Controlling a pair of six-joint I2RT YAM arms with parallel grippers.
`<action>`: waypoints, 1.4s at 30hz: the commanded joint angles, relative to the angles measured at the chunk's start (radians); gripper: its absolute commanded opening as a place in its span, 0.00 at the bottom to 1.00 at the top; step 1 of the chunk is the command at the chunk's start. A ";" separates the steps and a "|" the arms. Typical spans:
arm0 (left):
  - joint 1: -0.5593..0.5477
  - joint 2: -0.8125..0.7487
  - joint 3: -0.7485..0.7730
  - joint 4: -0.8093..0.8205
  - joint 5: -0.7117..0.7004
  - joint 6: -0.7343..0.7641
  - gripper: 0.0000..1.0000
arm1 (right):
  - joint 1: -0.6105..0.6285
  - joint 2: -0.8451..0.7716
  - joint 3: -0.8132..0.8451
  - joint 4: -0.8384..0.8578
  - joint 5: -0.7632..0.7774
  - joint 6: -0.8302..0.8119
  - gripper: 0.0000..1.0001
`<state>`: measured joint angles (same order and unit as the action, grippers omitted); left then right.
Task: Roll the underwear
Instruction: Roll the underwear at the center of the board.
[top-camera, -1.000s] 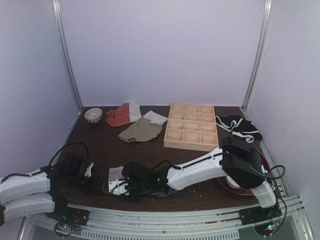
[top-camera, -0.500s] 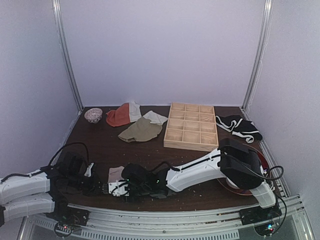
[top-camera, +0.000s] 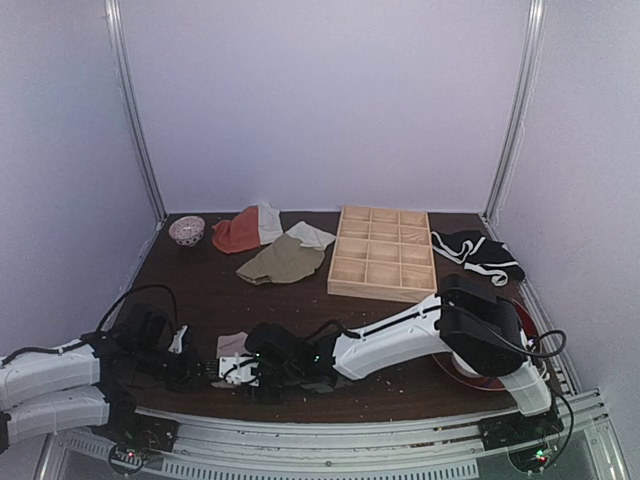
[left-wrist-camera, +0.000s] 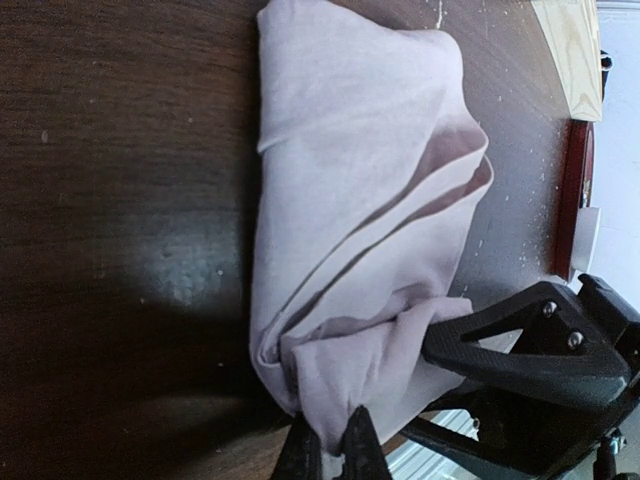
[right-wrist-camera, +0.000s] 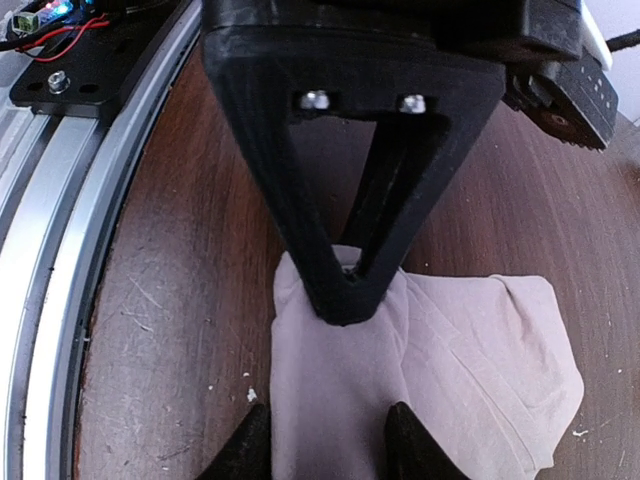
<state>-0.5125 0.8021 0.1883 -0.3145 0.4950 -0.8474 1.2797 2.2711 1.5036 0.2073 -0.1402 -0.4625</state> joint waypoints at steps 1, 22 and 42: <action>-0.004 -0.005 0.010 -0.013 0.004 0.017 0.00 | -0.025 -0.010 0.001 -0.062 -0.018 0.047 0.37; -0.003 -0.010 0.016 -0.020 0.003 0.008 0.00 | -0.028 0.027 0.015 -0.129 -0.052 0.062 0.00; 0.018 -0.118 0.105 -0.143 -0.094 -0.016 0.55 | -0.178 0.074 0.097 -0.170 -0.422 0.490 0.00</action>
<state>-0.5030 0.6804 0.2699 -0.4515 0.4210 -0.8612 1.1332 2.2936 1.5745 0.1108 -0.4507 -0.1074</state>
